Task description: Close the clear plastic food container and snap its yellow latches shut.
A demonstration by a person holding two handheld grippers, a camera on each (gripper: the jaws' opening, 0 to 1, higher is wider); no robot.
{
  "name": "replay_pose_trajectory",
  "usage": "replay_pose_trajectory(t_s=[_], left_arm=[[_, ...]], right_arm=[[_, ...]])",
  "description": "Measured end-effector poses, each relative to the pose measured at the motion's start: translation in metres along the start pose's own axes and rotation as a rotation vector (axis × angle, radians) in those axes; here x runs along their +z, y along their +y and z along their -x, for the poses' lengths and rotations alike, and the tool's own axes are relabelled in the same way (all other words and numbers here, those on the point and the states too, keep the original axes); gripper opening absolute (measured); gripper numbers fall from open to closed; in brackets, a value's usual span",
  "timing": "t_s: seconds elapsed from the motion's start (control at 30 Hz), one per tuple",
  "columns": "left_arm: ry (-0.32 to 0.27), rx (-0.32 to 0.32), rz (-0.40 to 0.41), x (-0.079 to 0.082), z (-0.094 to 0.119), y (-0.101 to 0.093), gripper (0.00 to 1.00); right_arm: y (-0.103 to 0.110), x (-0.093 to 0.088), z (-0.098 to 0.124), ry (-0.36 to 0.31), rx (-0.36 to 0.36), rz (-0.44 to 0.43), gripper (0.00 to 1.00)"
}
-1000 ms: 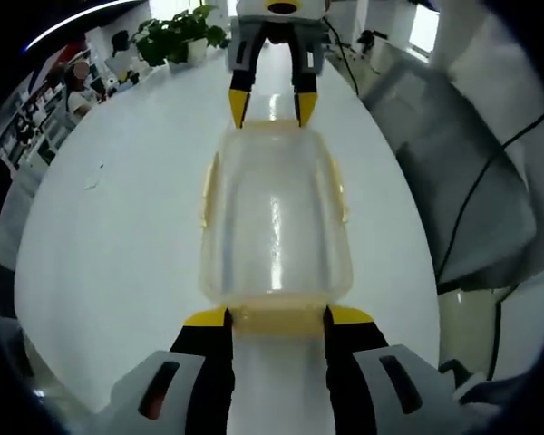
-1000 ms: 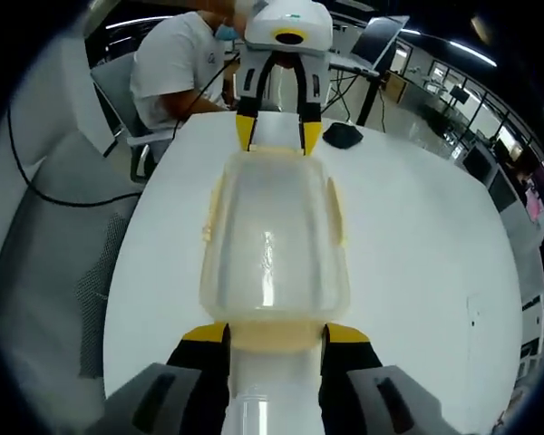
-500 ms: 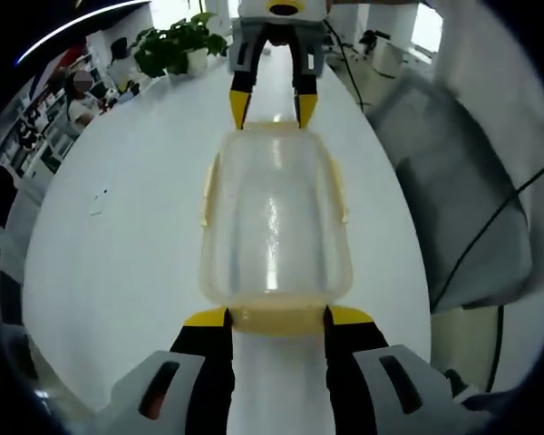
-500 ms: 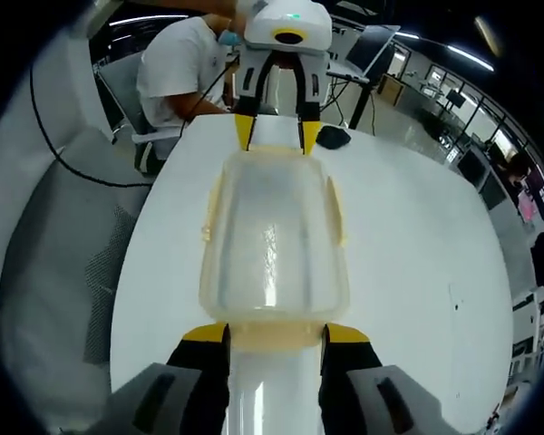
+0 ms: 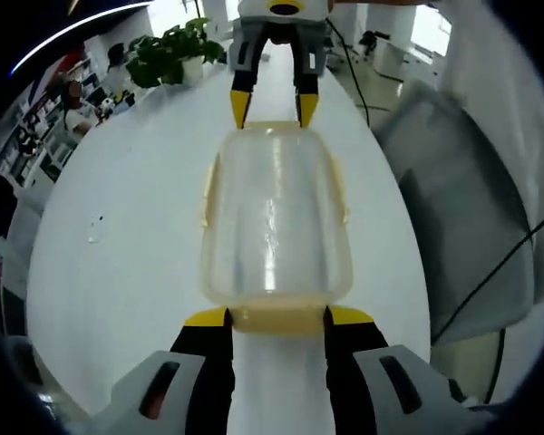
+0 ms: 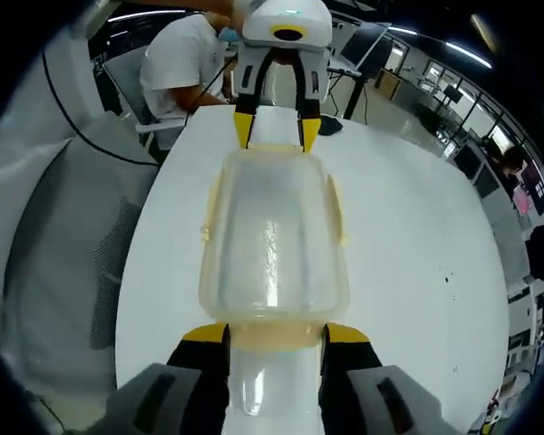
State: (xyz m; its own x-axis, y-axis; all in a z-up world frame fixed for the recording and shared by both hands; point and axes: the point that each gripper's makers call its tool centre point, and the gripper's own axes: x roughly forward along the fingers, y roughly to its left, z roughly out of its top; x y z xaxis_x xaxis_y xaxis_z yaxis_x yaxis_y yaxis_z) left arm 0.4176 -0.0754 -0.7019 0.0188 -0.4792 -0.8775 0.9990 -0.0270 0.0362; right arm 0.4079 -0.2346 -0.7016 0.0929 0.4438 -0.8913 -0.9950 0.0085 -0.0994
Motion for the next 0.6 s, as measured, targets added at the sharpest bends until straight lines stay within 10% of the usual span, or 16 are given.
replay_pose_trajectory(t_s=[0.6], left_arm=[[0.005, 0.002, -0.011, 0.051, -0.029, 0.009, 0.37]], right_arm=[[-0.007, -0.054, 0.025, 0.029, -0.012, -0.005, 0.36]])
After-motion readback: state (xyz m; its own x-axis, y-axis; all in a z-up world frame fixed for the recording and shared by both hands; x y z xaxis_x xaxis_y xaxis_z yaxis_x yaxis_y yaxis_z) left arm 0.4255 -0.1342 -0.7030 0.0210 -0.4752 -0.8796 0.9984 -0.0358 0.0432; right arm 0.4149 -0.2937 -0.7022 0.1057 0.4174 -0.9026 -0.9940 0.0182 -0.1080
